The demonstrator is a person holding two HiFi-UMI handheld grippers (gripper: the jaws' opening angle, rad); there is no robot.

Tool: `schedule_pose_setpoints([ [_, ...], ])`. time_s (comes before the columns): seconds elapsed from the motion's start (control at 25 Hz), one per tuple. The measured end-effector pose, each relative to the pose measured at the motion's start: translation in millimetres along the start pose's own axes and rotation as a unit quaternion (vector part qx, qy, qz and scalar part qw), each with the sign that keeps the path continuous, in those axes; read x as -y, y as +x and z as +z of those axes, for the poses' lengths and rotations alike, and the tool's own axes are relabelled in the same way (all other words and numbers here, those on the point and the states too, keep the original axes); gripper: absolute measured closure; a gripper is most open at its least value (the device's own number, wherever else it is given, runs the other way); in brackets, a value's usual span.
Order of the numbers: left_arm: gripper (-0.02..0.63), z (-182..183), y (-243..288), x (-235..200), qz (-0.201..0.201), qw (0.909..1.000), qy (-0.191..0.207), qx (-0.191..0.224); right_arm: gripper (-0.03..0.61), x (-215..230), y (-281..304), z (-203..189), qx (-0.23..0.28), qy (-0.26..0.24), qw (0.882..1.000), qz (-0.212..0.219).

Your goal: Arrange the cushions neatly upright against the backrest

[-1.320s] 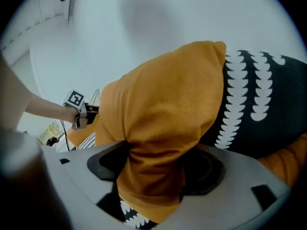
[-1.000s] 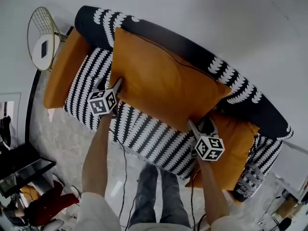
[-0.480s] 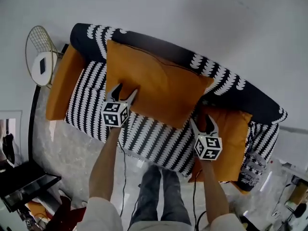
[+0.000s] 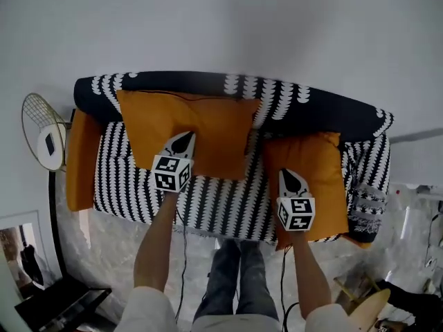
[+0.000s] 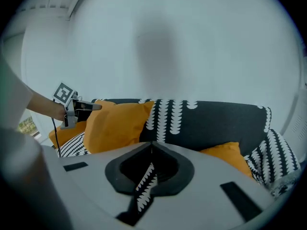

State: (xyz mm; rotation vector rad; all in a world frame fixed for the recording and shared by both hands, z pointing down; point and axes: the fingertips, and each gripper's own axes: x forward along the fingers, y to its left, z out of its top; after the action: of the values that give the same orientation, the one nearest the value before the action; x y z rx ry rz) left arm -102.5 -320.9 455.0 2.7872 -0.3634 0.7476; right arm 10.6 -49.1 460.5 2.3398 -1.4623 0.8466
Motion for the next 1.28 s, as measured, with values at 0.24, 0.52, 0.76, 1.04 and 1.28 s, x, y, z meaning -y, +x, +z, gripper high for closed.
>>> schedule_pose_setpoints([
  [0.24,0.584,9.0,30.4,77.5,-0.066,0.9972,0.033,-0.014,0.546,44.1,-45.8,-11.3,0.013,0.026,0.998,-0.052],
  [0.52,0.584,29.5,68.0,165.6,-0.134,0.9878,0.076,-0.025,0.546,102.4,-106.7,-47.4,0.015,0.083,0.989,-0.124],
  [0.76,0.584,36.3,106.9,240.6,-0.188,0.9749,0.111,-0.045,0.546,150.3,-154.5,-89.6,0.007,0.127,0.975,-0.180],
  [1.04,0.584,28.3,146.9,316.4,-0.242,0.9548,0.155,-0.075,0.546,190.3,-198.5,-134.4,-0.002,0.185,0.953,-0.238],
  [1.28,0.584,16.6,183.7,368.9,-0.273,0.9395,0.182,-0.099,0.545,218.1,-222.5,-173.7,-0.011,0.229,0.934,-0.273],
])
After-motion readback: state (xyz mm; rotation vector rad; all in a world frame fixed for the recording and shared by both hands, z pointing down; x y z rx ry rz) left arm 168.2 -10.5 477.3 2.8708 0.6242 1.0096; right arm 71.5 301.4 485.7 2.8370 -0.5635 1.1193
